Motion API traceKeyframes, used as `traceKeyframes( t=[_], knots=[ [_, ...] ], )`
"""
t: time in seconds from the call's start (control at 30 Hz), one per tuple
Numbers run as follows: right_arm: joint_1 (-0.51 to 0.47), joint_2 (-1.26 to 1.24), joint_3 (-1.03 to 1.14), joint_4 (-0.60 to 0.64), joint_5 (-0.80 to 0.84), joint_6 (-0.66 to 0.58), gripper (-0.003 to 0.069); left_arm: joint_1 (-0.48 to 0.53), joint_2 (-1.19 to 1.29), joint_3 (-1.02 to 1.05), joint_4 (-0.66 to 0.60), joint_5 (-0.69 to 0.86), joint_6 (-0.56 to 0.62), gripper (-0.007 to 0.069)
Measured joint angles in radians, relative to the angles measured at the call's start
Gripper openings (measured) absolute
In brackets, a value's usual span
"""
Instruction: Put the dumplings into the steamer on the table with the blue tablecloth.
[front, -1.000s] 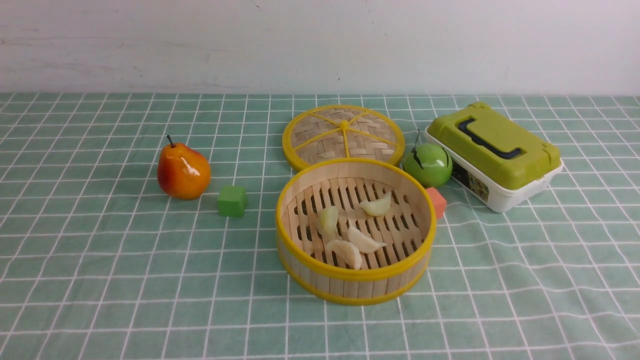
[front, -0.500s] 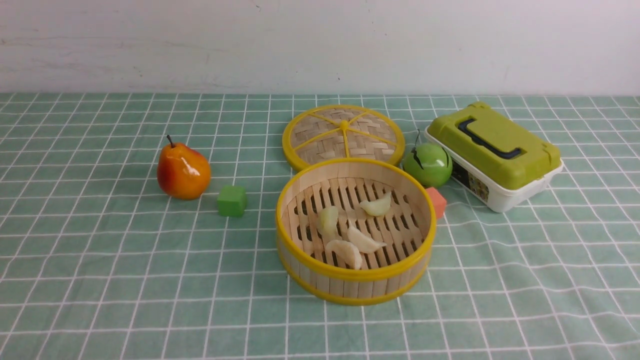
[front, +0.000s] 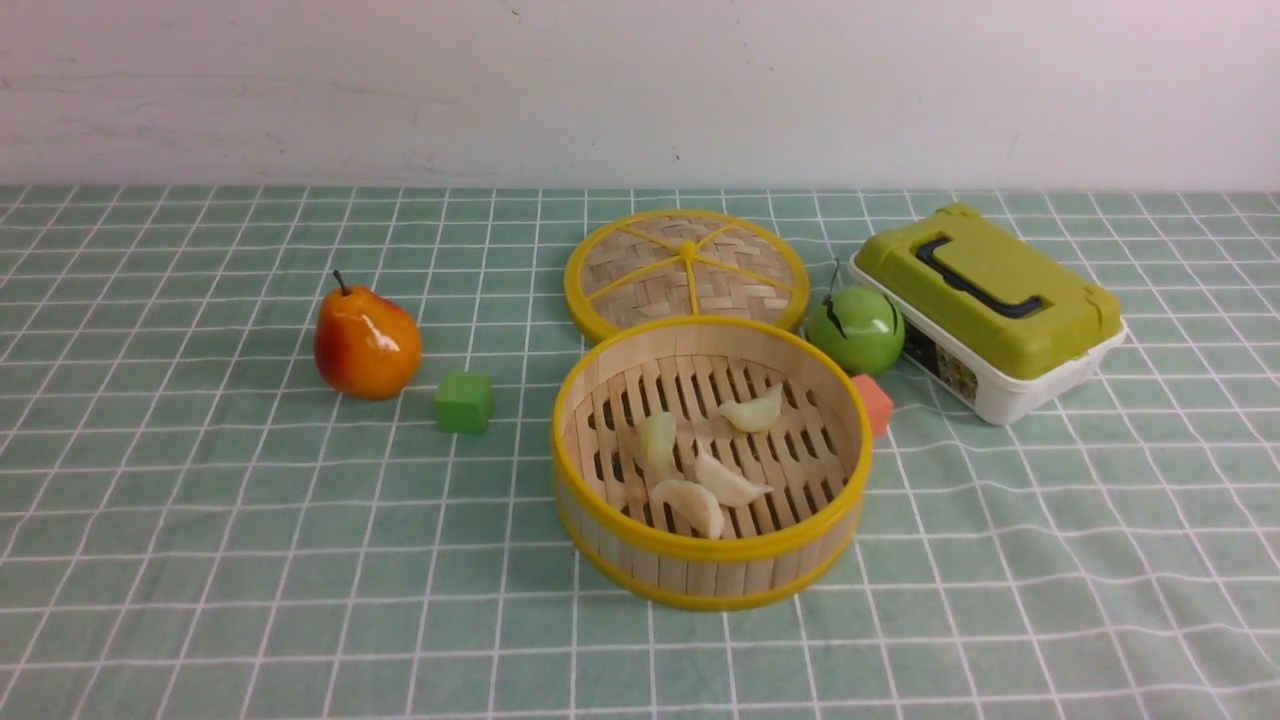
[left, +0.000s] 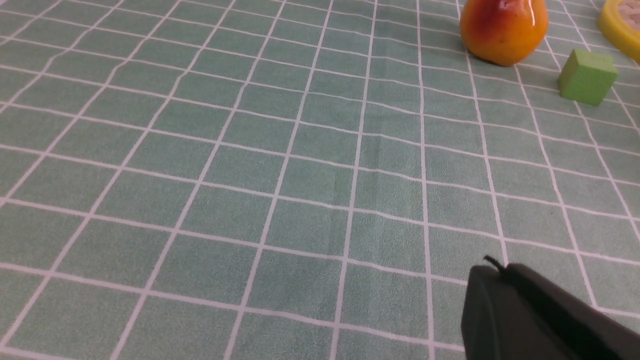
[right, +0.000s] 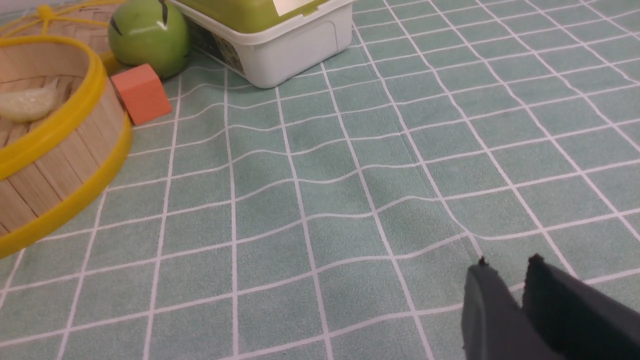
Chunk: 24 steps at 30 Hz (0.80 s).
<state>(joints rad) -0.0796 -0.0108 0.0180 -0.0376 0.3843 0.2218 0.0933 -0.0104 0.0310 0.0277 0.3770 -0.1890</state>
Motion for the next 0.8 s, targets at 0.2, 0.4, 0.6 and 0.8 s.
traceKeyframes(
  t=[0.2, 0.4, 0.6, 0.8],
  knots=[
    [0.000, 0.000, 0.000, 0.000, 0.000, 0.000, 0.0120, 0.000, 0.000, 0.000, 0.000, 0.000, 0.000, -0.0013],
    [0.000, 0.000, 0.000, 0.000, 0.000, 0.000, 0.0128, 0.000, 0.000, 0.000, 0.000, 0.000, 0.000, -0.0009],
    [0.000, 0.000, 0.000, 0.000, 0.000, 0.000, 0.0134, 0.000, 0.000, 0.000, 0.000, 0.000, 0.000, -0.0003],
    [0.000, 0.000, 0.000, 0.000, 0.000, 0.000, 0.0140, 0.000, 0.000, 0.000, -0.001, 0.000, 0.000, 0.0004]
  ],
)
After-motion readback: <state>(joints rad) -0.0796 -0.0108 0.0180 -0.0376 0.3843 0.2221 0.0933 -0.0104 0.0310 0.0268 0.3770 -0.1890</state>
